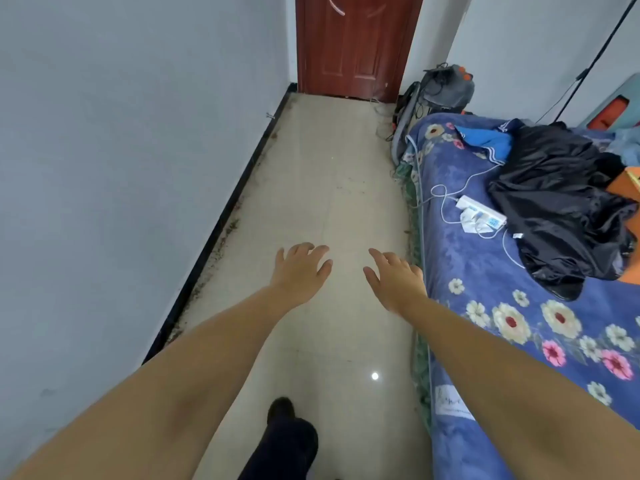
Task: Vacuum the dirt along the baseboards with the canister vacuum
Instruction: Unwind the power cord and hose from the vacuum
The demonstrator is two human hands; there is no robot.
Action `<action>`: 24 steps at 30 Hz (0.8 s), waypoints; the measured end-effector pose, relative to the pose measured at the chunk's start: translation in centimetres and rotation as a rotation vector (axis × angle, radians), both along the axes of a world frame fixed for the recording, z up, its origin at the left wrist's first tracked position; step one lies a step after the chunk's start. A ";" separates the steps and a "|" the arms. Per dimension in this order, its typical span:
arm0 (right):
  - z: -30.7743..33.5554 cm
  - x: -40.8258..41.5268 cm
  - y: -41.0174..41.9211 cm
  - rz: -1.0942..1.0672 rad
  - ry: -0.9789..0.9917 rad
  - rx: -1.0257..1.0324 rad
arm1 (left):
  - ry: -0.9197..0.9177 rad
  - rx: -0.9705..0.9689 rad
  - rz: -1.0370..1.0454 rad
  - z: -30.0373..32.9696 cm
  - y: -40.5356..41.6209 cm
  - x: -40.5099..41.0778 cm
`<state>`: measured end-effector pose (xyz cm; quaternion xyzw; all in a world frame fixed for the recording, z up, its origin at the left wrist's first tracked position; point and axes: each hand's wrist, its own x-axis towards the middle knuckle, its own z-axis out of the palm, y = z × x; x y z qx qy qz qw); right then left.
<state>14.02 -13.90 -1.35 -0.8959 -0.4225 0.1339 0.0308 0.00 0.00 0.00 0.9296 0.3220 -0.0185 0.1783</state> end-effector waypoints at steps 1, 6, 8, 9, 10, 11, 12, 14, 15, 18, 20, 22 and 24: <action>0.1 0.7 0.9 -0.001 0.012 0.001 | 0.003 -0.016 0.009 0.1 0.9 0.5; 0.2 6.2 8.9 -0.018 0.006 0.001 | -0.013 -0.018 0.014 0.2 8.9 5.7; 0.7 8.3 12.4 -0.036 0.007 0.009 | -0.026 -0.023 0.013 0.8 12.6 7.9; 1.0 9.3 14.0 -0.046 0.007 0.012 | -0.025 -0.024 0.001 1.1 14.4 9.0; 1.3 10.3 15.5 -0.056 0.006 0.012 | -0.019 -0.023 -0.016 1.5 16.2 10.1; 1.6 11.4 17.0 -0.067 0.005 0.016 | -0.018 -0.017 -0.034 1.8 18.1 11.2; 1.8 12.4 18.4 -0.085 0.005 0.021 | -0.017 -0.007 -0.050 2.2 19.9 12.4; 2.2 14.4 20.9 -0.115 0.012 0.030 | -0.016 0.003 -0.064 2.7 23.2 14.9; 2.3 15.4 22.1 -0.125 0.015 0.029 | -0.016 0.002 -0.062 2.8 24.7 16.3; 2.3 18.7 25.3 -0.143 0.029 0.007 | -0.007 -0.005 -0.092 3.0 28.1 20.1; 2.1 21.3 27.5 -0.161 0.036 -0.005 | -0.007 0.001 -0.130 2.9 30.3 23.1; 1.8 24.5 30.2 -0.171 0.032 -0.009 | -0.009 0.015 -0.156 2.7 33.0 26.5; 1.5 28.1 33.1 -0.173 0.022 -0.005 | -0.012 0.024 -0.161 2.6 35.9 30.3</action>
